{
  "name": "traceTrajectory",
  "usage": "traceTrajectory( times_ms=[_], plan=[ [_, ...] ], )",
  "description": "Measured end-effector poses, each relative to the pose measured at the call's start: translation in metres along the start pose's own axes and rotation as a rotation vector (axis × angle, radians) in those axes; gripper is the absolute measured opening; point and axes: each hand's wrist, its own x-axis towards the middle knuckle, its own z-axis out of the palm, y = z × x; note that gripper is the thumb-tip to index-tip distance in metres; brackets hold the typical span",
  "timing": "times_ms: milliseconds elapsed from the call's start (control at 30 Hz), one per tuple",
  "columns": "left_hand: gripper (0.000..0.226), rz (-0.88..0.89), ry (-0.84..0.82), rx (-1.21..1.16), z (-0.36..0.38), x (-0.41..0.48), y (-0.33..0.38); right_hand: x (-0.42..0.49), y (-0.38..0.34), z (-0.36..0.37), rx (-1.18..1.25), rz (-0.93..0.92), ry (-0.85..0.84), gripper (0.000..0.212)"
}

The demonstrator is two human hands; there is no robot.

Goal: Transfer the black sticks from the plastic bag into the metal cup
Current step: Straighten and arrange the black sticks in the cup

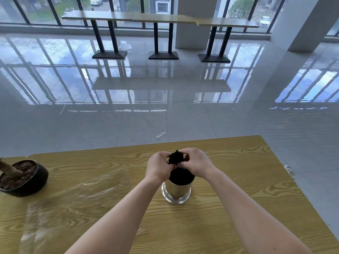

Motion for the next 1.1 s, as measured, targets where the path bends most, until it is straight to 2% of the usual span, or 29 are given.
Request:
traceTrajectory(
  times_ms=[67,133,200,400,467,567,767,867,1000,1100],
  plan=[
    [0.013,-0.009,-0.037,-0.035,-0.002,0.001,0.001,0.0,-0.001,-0.002,0.035,0.0,-0.025,0.021],
    [0.022,-0.01,-0.067,-0.044,-0.005,0.0,0.002,0.0,-0.001,-0.003,0.061,0.001,-0.036,0.012],
    [0.018,-0.019,-0.108,-0.029,-0.009,0.001,0.005,-0.001,-0.002,-0.003,0.084,0.004,-0.041,0.006],
    [0.009,-0.011,-0.189,0.048,-0.021,0.005,0.013,0.0,-0.006,-0.002,0.107,0.089,-0.071,0.021],
    [0.023,-0.003,-0.157,0.067,-0.019,0.001,0.012,0.0,-0.007,0.003,0.098,0.103,-0.055,0.021],
    [0.041,0.009,-0.087,0.02,-0.013,-0.008,0.006,-0.004,-0.007,0.01,0.08,0.066,0.0,0.033],
    [0.04,-0.078,0.03,-0.208,-0.008,-0.018,-0.008,-0.011,0.0,0.012,0.066,0.003,0.127,0.064],
    [0.046,-0.023,0.11,-0.174,-0.005,-0.021,-0.01,-0.012,0.0,0.012,-0.014,-0.071,0.111,0.061],
    [0.033,0.149,0.16,-0.043,0.001,-0.023,-0.01,-0.015,0.0,0.013,-0.078,-0.135,0.118,0.053],
    [0.038,0.16,0.197,-0.031,0.002,-0.023,-0.01,-0.019,0.004,0.013,-0.061,-0.148,0.187,0.055]
  ],
)
